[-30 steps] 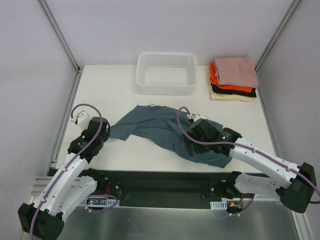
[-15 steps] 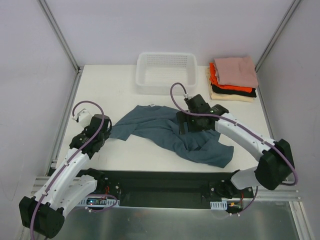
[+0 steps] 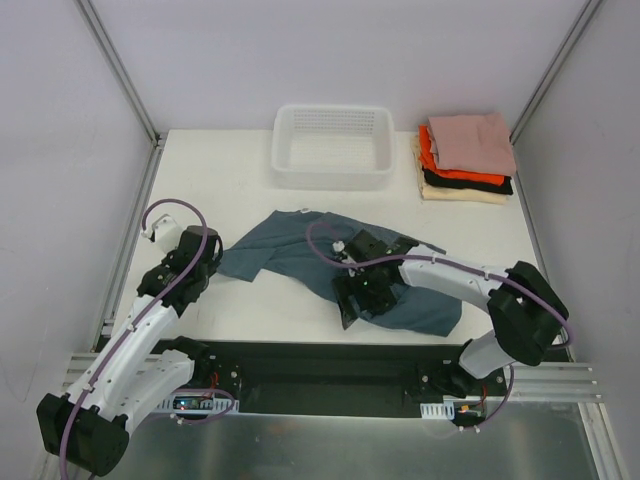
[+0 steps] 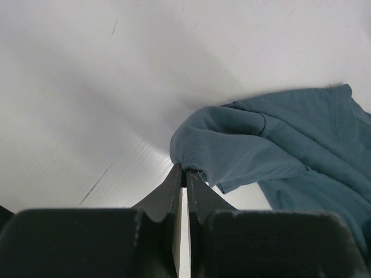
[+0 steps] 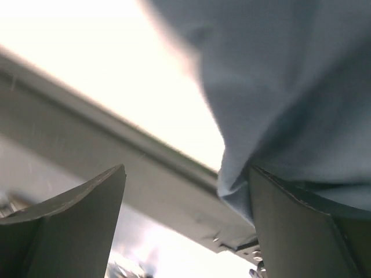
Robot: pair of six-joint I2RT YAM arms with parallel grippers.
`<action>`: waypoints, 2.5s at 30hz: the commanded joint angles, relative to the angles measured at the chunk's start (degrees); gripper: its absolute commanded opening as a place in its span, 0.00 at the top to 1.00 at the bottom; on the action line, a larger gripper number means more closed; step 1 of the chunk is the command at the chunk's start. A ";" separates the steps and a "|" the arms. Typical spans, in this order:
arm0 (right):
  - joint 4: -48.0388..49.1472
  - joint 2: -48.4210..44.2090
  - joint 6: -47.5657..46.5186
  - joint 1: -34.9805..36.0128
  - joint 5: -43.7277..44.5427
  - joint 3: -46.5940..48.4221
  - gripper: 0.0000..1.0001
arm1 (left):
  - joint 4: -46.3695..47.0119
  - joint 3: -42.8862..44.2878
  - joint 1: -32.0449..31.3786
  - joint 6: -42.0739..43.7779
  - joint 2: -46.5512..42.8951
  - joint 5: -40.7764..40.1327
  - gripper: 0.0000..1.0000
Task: Fold and stack the t-shirts
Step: Flatten the tshirt out
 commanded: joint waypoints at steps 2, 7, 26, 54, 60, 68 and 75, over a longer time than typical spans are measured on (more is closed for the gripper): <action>1.18 -3.35 -3.91 12.33 -9.89 2.09 0.14 | -0.70 2.35 0.81 0.21 1.00 -2.16 1.00; -4.45 -7.06 -9.81 20.10 1.01 3.95 0.12 | -0.70 1.91 0.81 0.03 1.35 -1.63 1.00; 0.02 -2.41 -2.25 17.29 4.27 0.96 0.39 | -0.70 1.82 0.81 0.38 -0.85 -1.81 1.00; 9.57 -12.52 -40.18 -9.16 66.40 48.31 0.99 | 18.28 54.05 0.81 25.06 14.87 -0.05 1.00; 11.21 -17.76 -47.09 -9.69 64.31 45.55 0.99 | 18.46 57.66 0.81 30.53 16.91 -1.19 1.00; -2.35 -29.47 -16.20 2.42 40.25 9.53 0.87 | 17.23 18.17 0.90 16.31 0.49 -2.78 1.00; -7.87 -23.76 0.20 15.45 32.21 -1.95 0.23 | 9.08 -2.31 0.90 3.39 -7.53 -0.40 1.00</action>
